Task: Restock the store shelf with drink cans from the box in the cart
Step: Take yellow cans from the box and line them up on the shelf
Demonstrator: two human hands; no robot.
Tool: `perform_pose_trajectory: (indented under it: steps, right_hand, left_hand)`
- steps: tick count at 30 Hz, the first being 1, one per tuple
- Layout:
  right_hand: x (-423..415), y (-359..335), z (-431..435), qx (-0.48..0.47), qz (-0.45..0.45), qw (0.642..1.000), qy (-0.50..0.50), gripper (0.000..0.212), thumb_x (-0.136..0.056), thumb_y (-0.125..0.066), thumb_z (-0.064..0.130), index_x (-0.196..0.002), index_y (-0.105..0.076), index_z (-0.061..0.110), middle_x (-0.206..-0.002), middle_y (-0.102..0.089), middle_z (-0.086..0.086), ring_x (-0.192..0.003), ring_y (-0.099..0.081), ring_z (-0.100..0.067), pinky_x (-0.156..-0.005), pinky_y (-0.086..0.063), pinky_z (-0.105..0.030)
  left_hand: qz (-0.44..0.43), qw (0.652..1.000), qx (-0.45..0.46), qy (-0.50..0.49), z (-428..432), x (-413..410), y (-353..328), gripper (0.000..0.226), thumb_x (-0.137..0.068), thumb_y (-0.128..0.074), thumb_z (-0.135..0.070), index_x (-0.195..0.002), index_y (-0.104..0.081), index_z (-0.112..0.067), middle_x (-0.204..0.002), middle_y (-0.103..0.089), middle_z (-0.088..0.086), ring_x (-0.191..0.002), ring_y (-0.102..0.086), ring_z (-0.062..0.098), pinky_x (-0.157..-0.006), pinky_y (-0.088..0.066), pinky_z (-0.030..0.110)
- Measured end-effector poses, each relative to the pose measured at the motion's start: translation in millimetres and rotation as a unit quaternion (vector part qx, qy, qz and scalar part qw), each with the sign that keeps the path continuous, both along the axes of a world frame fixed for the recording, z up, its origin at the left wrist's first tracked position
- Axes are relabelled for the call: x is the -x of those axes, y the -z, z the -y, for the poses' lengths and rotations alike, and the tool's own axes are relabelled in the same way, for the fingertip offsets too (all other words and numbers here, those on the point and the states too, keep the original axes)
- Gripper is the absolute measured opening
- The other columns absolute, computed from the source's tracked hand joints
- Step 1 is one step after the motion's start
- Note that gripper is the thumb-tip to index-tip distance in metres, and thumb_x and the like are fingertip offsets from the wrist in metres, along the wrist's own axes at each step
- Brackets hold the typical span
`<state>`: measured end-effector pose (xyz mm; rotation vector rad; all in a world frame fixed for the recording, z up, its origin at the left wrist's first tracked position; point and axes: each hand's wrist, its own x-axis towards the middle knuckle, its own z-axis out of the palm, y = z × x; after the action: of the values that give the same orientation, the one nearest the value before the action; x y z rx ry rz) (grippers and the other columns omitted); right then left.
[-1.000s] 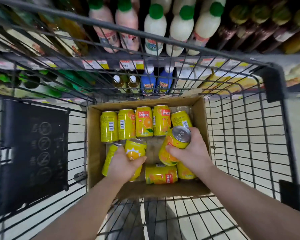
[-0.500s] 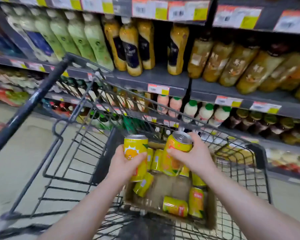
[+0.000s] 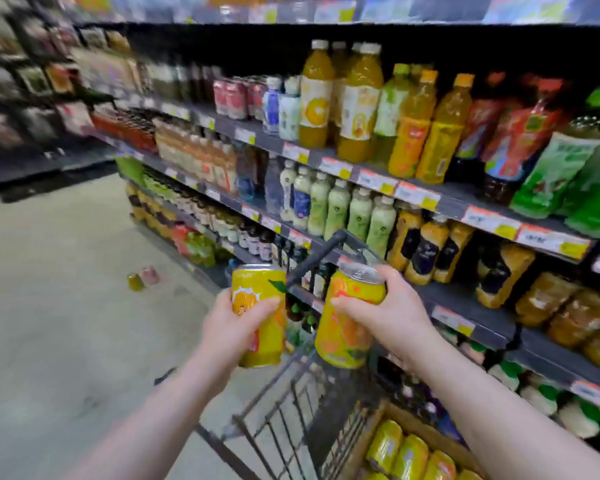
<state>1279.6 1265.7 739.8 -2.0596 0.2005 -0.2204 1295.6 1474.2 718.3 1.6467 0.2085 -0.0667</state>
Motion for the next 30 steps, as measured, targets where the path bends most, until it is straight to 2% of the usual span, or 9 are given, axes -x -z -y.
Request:
perform_pose_trajectory:
  steps: [3,5,7,11,13,19,25,28,30]
  right_hand:
    - [-26.0,-17.1,-74.2,0.000,0.027,0.999,-0.030,0.049,-0.055,-0.080,0.046,-0.094,-0.052,0.037,-0.096,-0.058,0.014,-0.089,-0.056,-0.009,-0.070,-0.043,-0.023]
    - [-42.9,-23.0,-131.0,-0.009,0.038,0.998,-0.046,0.051,-0.058,-0.081,0.042,-0.100,-0.053,0.034,-0.094,-0.060,0.016,-0.085,-0.058,-0.005,-0.068,-0.044,-0.020]
    - [-59.8,-26.1,-187.7,-0.012,0.038,0.997,-0.068,0.044,-0.059,-0.082,0.040,-0.091,-0.052,0.036,-0.089,-0.059,0.021,-0.078,-0.056,0.005,-0.062,-0.043,-0.015]
    - [-91.9,-33.4,-288.0,-0.031,0.035,0.995,-0.093,0.044,-0.058,-0.081,0.039,-0.088,-0.048,0.040,-0.091,-0.060,0.018,-0.082,-0.059,-0.006,-0.072,-0.050,-0.028]
    - [-104.9,-37.3,-324.7,-0.045,0.022,0.993,-0.105,0.047,-0.058,-0.081,0.040,-0.092,-0.049,0.038,-0.092,-0.061,0.016,-0.083,-0.059,-0.006,-0.070,-0.051,-0.029]
    - [-154.4,-48.8,-384.3,-0.030,0.010,0.991,-0.128,0.046,-0.056,-0.081,0.046,-0.081,-0.042,0.047,-0.088,-0.054,0.022,-0.078,-0.056,0.001,-0.055,-0.044,-0.019]
    - [-239.9,-53.2,-412.9,-0.012,-0.011,0.992,-0.125,0.050,-0.049,-0.077,0.057,-0.085,-0.045,0.041,-0.091,-0.058,0.017,-0.078,-0.058,-0.002,-0.052,-0.044,-0.019]
    - [-300.8,-50.6,-422.2,-0.023,-0.004,0.991,-0.129,0.068,-0.041,-0.074,0.064,-0.098,-0.048,0.037,-0.098,-0.059,0.015,-0.083,-0.060,-0.005,-0.057,-0.046,-0.020]
    - [-344.7,-48.3,-424.1,-0.028,0.000,0.991,-0.129,0.063,-0.043,-0.076,0.062,-0.094,-0.049,0.037,-0.095,-0.059,0.016,-0.081,-0.060,-0.002,-0.056,-0.047,-0.019]
  left_hand:
    - [0.017,0.999,0.012,-0.026,-81.0,-12.1,-11.7,0.041,-0.065,-0.079,-0.036,-0.092,-0.055,-0.018,-0.095,-0.068,0.013,-0.088,-0.066,0.032,-0.081,-0.055,0.052]
    - [0.023,0.999,0.018,-0.038,-142.6,-18.2,-15.3,0.045,-0.063,-0.079,-0.037,-0.096,-0.055,-0.019,-0.095,-0.068,0.010,-0.081,-0.068,0.026,-0.070,-0.058,0.038]
    - [0.030,0.998,0.007,-0.047,-203.9,-22.8,-19.1,0.044,-0.063,-0.081,-0.036,-0.094,-0.055,-0.019,-0.088,-0.068,0.004,-0.072,-0.066,0.017,-0.060,-0.055,0.026]
    - [0.031,0.996,-0.029,-0.073,-308.0,-35.7,-31.8,0.063,-0.048,-0.073,-0.048,-0.102,-0.052,-0.021,-0.092,-0.068,0.004,-0.087,-0.067,0.028,-0.083,-0.055,0.048]
    - [0.033,0.995,-0.033,-0.090,-344.3,-44.6,-38.0,0.071,-0.040,-0.072,-0.056,-0.100,-0.054,-0.021,-0.097,-0.068,0.008,-0.092,-0.066,0.031,-0.085,-0.053,0.052]
    - [0.039,0.994,0.016,-0.098,-401.9,-87.4,-38.4,0.073,-0.041,-0.074,-0.057,-0.102,-0.057,-0.022,-0.100,-0.069,0.017,-0.090,-0.067,0.040,-0.082,-0.054,0.058]
    - [0.037,0.995,0.013,-0.096,-431.4,-160.2,-33.8,0.073,-0.038,-0.073,-0.058,-0.099,-0.056,-0.022,-0.097,-0.070,0.014,-0.085,-0.069,0.035,-0.078,-0.056,0.055]
    - [0.038,0.994,-0.004,-0.099,-441.5,-223.2,-35.3,0.073,-0.037,-0.072,-0.059,-0.098,-0.056,-0.021,-0.096,-0.070,0.013,-0.085,-0.069,0.034,-0.077,-0.057,0.053]
    - [0.047,0.994,-0.009,-0.101,-440.7,-270.8,-38.6,0.074,-0.035,-0.070,-0.059,-0.097,-0.057,-0.022,-0.095,-0.070,0.011,-0.084,-0.069,0.031,-0.077,-0.057,0.050]
